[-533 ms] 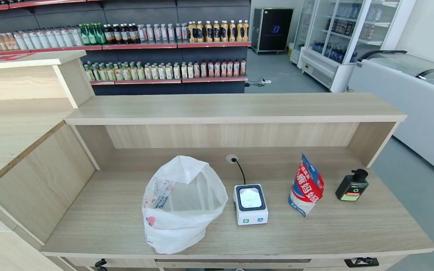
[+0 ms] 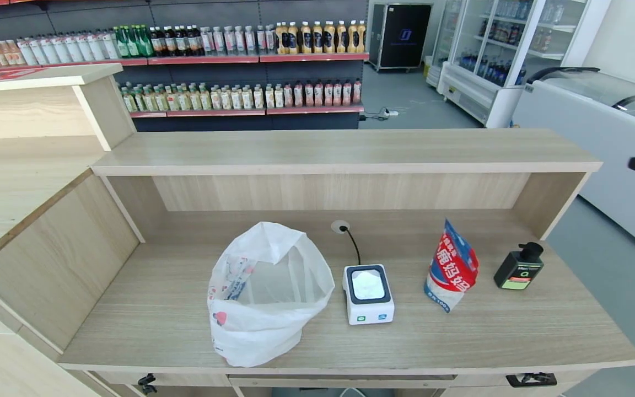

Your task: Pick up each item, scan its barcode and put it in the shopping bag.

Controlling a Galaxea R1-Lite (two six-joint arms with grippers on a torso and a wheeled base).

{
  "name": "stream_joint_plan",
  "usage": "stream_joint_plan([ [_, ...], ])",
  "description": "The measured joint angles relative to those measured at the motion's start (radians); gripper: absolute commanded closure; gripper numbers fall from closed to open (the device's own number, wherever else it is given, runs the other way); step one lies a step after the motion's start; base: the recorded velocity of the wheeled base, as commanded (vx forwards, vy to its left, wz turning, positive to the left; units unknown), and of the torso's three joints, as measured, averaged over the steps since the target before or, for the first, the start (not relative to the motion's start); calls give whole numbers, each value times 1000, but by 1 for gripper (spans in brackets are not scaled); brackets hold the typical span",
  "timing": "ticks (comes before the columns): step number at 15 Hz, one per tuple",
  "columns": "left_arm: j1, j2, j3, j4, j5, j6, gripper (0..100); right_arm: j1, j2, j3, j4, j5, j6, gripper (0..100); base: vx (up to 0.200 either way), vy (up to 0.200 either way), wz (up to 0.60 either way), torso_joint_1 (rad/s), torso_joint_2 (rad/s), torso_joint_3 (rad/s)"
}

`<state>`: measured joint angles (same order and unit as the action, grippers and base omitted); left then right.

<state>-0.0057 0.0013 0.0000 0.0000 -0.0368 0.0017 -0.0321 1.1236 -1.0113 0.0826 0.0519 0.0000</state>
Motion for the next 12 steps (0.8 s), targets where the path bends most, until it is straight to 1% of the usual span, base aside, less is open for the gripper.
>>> stream_joint_plan([
  [1,0,0,0,0,0,0,0,-3,115,-99,37,3,-12,0,0,0,0,0,0,0],
  [3,0,0,0,0,0,0,0,-9,331,-293,167,8,-28,0,0,0,0,0,0,0],
  [5,0,0,0,0,0,0,0,-11,477,-407,254,12,-37,0,0,0,0,0,0,0],
  [8,0,0,0,0,0,0,0,2,612,-444,309,50,-44,0,0,0,0,0,0,0],
  [12,0,0,0,0,0,0,0,26,667,-443,343,76,-46,0,0,0,0,0,0,0],
])
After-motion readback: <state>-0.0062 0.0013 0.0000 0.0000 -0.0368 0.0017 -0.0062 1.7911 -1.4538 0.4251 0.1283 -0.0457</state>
